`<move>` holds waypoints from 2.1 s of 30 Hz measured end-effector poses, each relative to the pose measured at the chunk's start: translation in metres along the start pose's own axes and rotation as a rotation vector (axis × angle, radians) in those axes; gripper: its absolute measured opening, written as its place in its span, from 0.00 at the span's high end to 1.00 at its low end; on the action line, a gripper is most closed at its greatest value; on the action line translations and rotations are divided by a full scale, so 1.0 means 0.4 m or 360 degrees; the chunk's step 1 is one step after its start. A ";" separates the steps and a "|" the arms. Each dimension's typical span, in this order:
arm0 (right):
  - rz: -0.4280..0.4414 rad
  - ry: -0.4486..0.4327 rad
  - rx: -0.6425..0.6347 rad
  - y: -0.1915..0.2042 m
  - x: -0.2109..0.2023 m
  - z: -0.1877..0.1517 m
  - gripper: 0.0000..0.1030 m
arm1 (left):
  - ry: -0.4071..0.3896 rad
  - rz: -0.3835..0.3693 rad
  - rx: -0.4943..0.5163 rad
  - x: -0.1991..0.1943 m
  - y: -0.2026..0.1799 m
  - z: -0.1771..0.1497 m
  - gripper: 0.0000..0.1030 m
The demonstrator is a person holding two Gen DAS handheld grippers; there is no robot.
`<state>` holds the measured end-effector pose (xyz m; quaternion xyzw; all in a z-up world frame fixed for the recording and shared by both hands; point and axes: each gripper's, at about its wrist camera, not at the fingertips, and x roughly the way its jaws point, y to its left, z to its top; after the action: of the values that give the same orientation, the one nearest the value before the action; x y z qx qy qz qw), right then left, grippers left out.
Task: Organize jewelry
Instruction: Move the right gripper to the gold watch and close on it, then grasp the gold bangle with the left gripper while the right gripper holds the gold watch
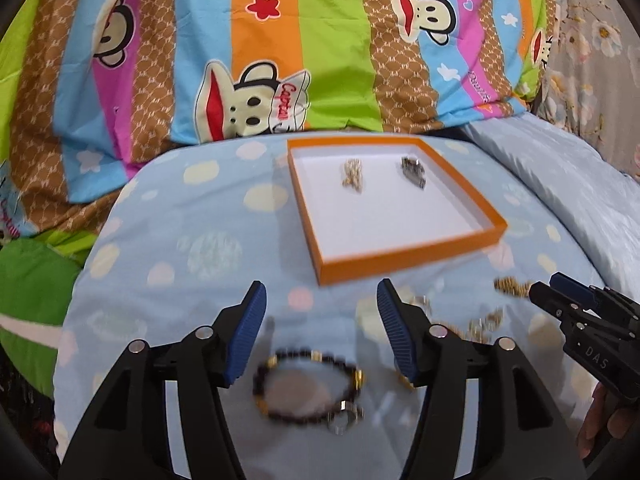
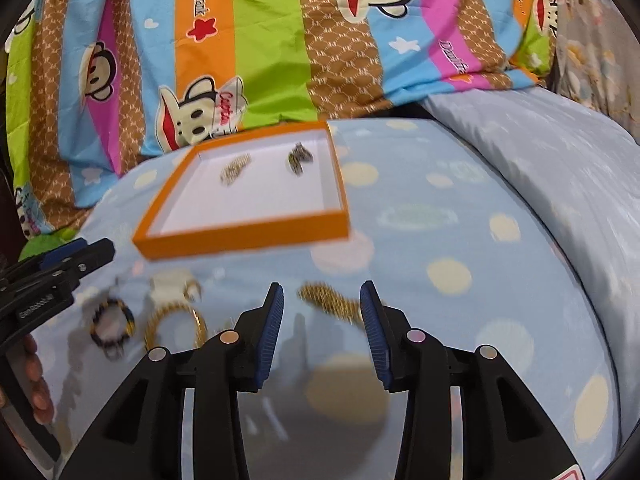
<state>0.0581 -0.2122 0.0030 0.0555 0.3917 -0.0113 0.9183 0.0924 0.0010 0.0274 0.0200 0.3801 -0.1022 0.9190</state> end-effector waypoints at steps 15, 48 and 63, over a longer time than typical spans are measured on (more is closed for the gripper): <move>-0.0052 0.0017 -0.0207 -0.024 0.032 0.005 0.41 | 0.0087 -0.0004 -0.0125 -0.032 0.033 -0.142 0.38; 0.0060 0.0140 -0.0046 0.038 0.004 -0.081 0.70 | 0.0138 -0.0128 -0.0193 -0.032 0.036 -0.149 0.38; 0.0062 0.0118 0.0031 0.022 0.008 -0.078 0.78 | 0.0140 -0.0229 0.0080 -0.003 -0.133 -0.096 0.30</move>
<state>0.0385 -0.2000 -0.0200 0.0724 0.4241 0.0048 0.9027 0.0539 -0.0465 0.0033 0.0203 0.4178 -0.1764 0.8910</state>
